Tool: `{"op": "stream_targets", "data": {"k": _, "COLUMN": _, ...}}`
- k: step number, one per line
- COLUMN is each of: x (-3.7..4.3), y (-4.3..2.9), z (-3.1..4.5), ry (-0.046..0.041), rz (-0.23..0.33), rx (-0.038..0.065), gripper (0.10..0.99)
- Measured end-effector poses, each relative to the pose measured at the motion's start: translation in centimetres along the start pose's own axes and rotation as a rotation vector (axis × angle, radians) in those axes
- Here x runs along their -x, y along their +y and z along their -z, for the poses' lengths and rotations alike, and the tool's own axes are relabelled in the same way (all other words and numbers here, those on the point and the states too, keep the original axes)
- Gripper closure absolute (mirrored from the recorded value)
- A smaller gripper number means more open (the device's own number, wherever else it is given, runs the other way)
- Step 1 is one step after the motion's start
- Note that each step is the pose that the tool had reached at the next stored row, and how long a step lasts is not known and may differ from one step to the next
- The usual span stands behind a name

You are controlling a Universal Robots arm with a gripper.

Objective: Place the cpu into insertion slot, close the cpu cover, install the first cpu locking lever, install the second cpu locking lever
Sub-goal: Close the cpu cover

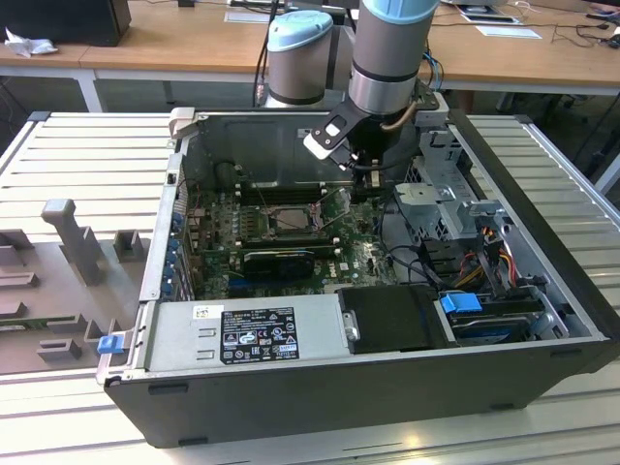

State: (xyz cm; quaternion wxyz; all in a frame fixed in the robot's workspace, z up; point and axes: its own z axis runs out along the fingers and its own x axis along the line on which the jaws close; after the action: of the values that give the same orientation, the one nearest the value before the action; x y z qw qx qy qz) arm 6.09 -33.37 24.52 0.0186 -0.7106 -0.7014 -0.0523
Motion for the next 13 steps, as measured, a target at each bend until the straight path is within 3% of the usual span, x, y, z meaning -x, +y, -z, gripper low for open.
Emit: {"op": "stream_targets", "data": {"k": 13, "x": 0.00, "y": -0.40, "z": 0.01, "ry": 0.0001, "rz": 0.000, "rx": 0.000, "gripper": 0.980}}
